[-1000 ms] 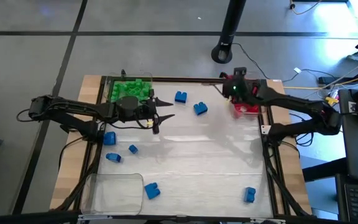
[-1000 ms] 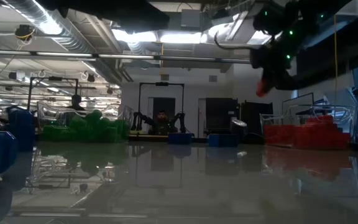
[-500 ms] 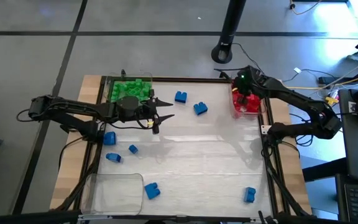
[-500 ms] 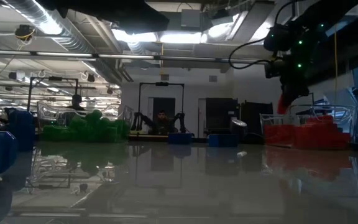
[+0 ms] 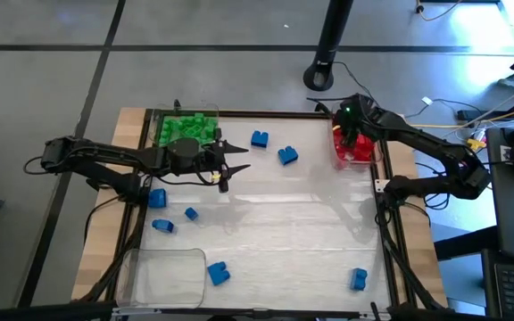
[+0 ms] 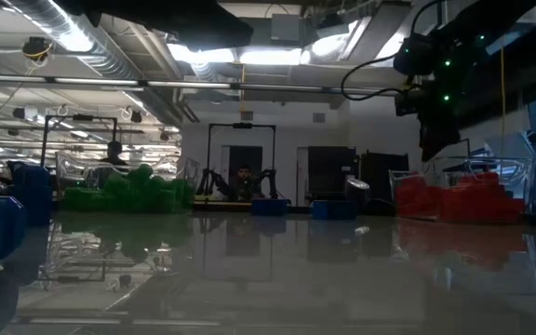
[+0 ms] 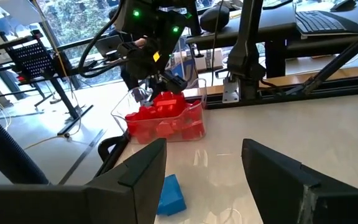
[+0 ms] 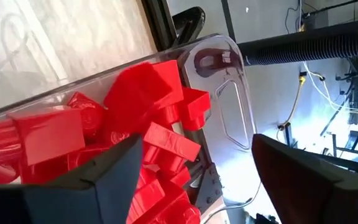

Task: Sort blocks
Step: Put the blue game piece into the bottom transparent bin

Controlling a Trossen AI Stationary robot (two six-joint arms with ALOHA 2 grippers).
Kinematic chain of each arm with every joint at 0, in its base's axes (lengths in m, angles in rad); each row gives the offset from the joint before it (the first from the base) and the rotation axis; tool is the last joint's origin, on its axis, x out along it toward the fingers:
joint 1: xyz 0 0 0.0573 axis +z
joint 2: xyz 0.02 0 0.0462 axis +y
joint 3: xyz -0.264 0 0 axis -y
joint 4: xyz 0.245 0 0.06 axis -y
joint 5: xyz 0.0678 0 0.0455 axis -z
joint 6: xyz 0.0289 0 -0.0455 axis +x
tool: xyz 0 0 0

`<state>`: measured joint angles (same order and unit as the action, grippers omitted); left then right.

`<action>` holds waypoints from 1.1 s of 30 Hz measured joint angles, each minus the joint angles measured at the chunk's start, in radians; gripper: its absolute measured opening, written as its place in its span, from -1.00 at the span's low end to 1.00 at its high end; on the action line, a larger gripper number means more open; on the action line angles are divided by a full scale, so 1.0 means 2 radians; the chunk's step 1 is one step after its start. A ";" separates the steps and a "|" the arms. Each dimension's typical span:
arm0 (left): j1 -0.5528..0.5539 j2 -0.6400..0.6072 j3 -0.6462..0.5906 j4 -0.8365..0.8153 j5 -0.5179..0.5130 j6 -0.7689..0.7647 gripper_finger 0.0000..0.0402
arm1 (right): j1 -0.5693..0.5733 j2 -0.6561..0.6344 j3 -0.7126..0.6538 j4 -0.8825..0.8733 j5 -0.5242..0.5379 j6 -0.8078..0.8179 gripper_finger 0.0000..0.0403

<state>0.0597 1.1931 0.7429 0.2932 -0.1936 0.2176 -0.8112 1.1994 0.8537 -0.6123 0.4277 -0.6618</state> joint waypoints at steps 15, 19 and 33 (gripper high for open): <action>0.000 0.000 0.000 0.002 0.000 0.000 -0.01 | 0.222 0.006 0.031 0.103 -0.087 -0.012 0.57; 0.000 0.000 0.000 0.002 0.000 -0.004 -0.01 | 0.279 0.037 0.021 0.114 -0.041 -0.014 0.57; 0.000 0.000 0.000 0.002 0.000 -0.005 -0.01 | 0.320 0.173 -0.009 0.169 0.056 -0.027 0.57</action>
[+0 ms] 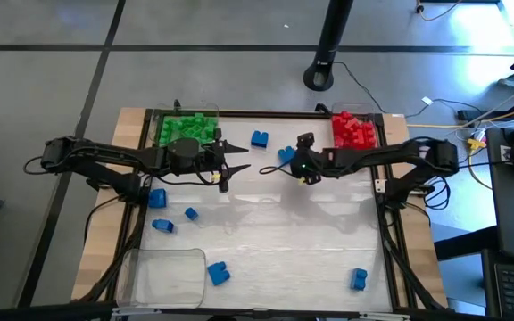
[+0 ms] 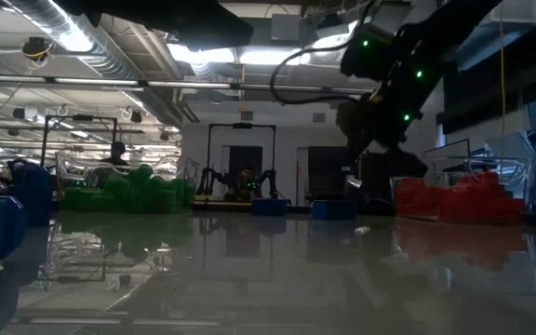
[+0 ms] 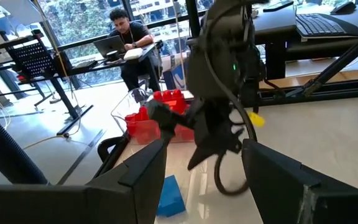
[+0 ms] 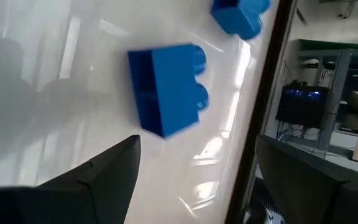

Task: Sort blocks
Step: Put the blue game piece into the bottom transparent bin

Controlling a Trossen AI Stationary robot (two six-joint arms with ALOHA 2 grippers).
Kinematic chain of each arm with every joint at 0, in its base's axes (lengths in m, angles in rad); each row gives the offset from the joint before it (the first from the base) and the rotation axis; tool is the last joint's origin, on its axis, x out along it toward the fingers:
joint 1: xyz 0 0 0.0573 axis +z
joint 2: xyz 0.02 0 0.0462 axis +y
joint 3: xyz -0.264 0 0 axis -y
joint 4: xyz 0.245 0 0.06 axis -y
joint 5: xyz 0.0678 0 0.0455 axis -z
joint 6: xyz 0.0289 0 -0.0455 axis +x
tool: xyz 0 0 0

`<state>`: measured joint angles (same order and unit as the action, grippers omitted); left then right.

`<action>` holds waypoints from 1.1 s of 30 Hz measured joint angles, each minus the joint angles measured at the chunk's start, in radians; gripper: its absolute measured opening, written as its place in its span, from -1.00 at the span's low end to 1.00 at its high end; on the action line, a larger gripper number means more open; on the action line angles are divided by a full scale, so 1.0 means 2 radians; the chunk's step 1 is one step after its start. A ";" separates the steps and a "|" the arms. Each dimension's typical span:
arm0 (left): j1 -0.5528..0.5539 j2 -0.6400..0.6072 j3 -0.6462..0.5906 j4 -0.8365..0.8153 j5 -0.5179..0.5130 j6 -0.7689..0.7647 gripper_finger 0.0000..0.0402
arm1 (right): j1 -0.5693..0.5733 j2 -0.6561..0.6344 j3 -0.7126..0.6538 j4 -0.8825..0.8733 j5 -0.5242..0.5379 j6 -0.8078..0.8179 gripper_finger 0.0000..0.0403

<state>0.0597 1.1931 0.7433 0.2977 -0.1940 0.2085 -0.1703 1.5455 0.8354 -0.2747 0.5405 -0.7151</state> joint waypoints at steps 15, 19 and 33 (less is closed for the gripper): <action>0.000 0.000 0.000 0.000 0.000 0.000 -0.01 | 0.000 0.102 -0.003 0.095 0.075 -0.002 0.57; 0.000 0.000 0.000 0.000 0.000 0.000 -0.01 | 0.000 0.115 -0.003 0.113 0.101 -0.009 0.50; 0.000 0.000 0.000 0.002 0.000 -0.003 -0.01 | 0.000 0.120 -0.003 0.143 0.082 -0.031 -0.46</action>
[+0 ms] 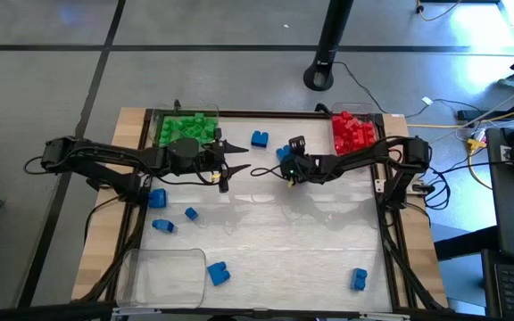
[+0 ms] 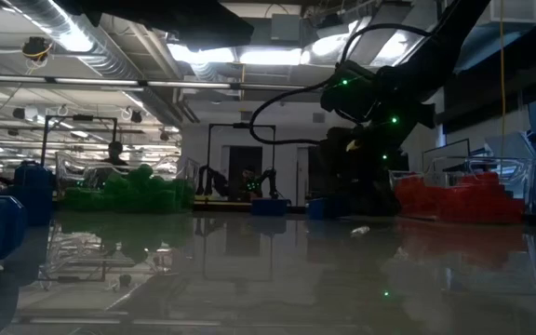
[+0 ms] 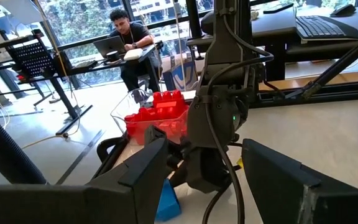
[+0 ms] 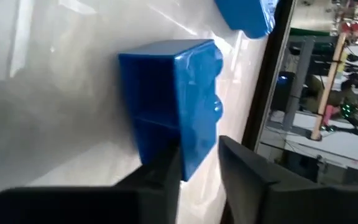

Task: Sort blocks
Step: Put the blue game piece into the bottom transparent bin

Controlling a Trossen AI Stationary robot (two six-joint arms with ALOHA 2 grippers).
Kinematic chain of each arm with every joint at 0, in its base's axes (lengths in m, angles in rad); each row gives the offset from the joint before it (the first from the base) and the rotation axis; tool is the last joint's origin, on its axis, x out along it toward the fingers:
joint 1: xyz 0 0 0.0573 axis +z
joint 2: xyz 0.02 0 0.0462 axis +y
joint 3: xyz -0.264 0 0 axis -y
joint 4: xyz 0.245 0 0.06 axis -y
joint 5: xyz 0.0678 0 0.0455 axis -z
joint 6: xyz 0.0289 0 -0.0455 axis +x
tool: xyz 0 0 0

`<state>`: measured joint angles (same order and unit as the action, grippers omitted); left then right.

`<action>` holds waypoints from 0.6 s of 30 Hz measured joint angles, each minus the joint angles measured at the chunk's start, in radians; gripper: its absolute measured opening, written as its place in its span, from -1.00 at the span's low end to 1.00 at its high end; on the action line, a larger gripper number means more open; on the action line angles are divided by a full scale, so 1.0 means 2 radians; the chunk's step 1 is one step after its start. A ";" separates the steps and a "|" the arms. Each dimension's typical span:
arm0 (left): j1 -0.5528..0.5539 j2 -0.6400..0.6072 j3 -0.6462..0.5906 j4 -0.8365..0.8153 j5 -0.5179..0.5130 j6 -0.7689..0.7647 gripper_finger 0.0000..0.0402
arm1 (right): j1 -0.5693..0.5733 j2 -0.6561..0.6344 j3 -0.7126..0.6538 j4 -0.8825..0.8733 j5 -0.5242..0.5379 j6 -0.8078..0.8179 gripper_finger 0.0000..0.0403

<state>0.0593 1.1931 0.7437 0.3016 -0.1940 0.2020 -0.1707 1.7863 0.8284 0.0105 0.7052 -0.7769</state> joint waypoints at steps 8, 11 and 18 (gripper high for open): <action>0.000 0.000 0.000 0.000 0.000 0.000 -0.01 | 0.000 -0.002 0.001 0.007 -0.012 0.002 -0.96; 0.000 0.000 0.000 0.000 0.000 0.001 -0.01 | 0.001 -0.005 0.001 0.002 -0.016 0.005 -0.93; 0.000 0.000 0.000 -0.001 0.000 0.002 -0.01 | 0.040 -0.069 0.000 -0.015 -0.045 0.009 -0.97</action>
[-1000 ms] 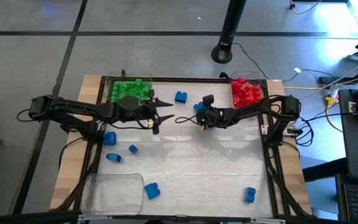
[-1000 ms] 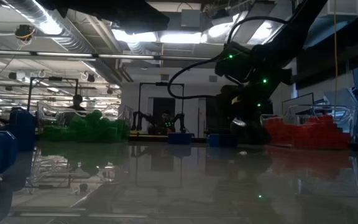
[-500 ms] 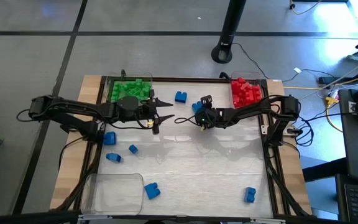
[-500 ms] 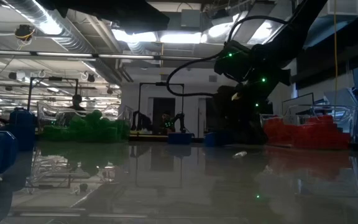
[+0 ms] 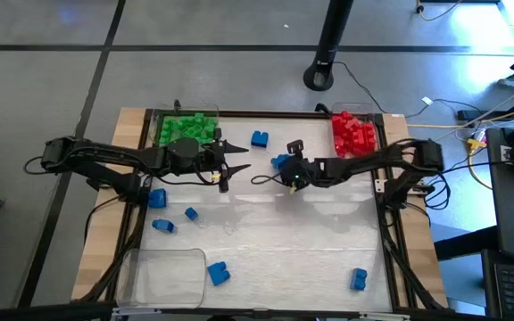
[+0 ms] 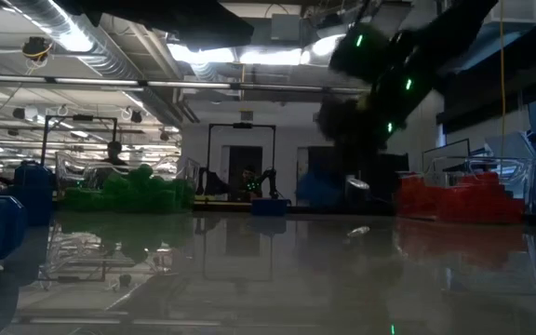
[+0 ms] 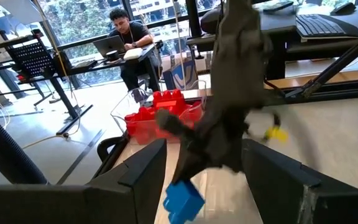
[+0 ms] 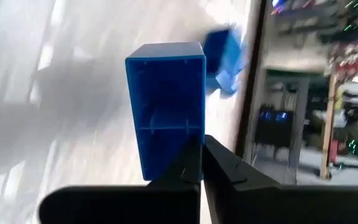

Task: Sort blocks
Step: Put the blue game piece into the bottom transparent bin

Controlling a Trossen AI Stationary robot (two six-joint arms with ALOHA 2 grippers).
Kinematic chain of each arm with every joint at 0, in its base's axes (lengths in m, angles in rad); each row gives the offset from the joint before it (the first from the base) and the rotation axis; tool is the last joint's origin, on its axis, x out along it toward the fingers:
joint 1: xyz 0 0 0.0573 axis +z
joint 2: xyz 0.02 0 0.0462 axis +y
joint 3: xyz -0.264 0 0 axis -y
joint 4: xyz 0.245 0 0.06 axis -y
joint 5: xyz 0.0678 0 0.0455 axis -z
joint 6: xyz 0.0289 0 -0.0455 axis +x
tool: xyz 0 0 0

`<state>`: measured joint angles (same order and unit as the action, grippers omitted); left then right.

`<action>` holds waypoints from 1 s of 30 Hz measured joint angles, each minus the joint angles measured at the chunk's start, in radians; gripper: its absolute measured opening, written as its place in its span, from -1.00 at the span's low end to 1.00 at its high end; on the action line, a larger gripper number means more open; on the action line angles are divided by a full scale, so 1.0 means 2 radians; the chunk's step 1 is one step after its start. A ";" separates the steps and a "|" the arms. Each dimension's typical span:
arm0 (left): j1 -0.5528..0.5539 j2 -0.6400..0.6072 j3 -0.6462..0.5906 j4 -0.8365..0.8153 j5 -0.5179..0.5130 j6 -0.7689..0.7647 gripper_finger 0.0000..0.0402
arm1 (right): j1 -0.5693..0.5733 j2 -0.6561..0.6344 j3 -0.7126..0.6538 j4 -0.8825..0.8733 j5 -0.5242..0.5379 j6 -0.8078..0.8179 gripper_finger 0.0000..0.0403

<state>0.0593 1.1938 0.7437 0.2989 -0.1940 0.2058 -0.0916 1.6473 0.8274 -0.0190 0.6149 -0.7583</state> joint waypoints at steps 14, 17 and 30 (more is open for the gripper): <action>-0.032 0.012 0.000 -0.003 0.000 0.055 -0.01 | 0.051 -0.163 0.000 -0.052 -0.060 0.074 -0.99; -0.038 0.033 0.000 0.007 0.000 0.093 -0.01 | 0.059 -0.169 0.000 -0.040 -0.073 0.078 -0.99; -0.040 0.114 0.008 0.104 0.000 0.182 -0.01 | 0.062 -0.169 0.000 -0.013 -0.095 0.091 -0.99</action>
<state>-0.0208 1.4222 0.7601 0.5078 -0.1943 0.5697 0.0326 1.3098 0.8284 -0.0452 0.4252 -0.5755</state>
